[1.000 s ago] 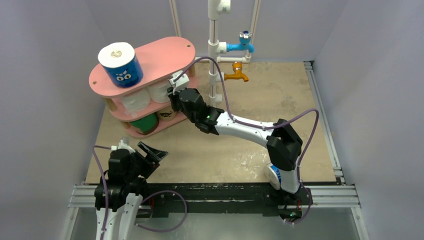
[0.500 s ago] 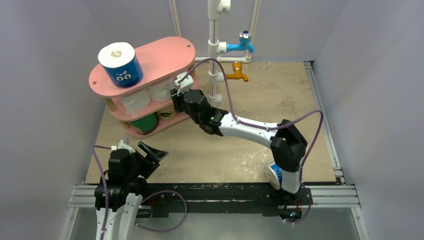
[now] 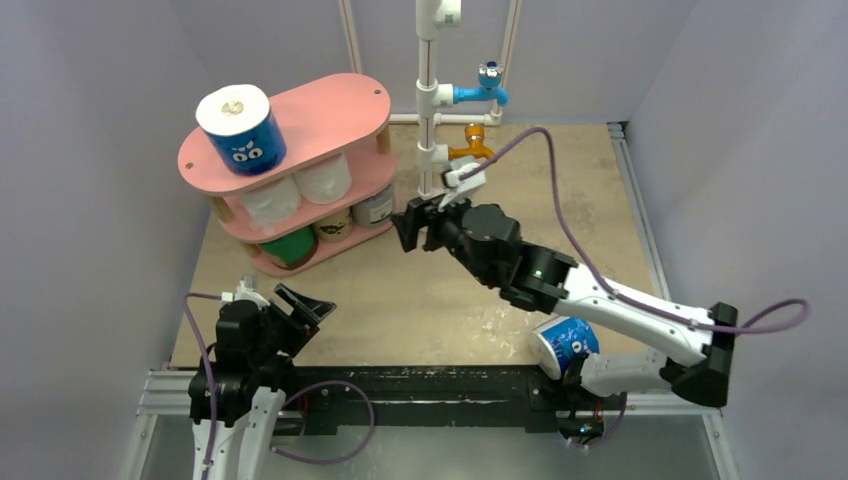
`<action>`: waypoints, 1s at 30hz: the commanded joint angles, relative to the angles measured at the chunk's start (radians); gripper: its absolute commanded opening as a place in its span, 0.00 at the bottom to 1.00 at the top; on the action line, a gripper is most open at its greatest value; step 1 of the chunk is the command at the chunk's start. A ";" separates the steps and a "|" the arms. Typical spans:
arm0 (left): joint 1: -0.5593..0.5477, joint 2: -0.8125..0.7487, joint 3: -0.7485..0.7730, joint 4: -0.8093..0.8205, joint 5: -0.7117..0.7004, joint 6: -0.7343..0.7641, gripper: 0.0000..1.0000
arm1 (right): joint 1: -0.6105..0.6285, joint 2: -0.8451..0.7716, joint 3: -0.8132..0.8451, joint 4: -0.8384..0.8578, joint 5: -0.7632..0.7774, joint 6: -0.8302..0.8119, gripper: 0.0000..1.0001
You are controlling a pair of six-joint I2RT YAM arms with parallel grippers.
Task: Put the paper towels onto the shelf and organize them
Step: Adjust the paper towel at the center of the board.
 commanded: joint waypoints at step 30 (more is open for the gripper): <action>-0.053 0.148 -0.168 0.418 0.157 -0.068 0.80 | -0.834 -0.384 -0.377 -1.053 0.103 0.731 0.96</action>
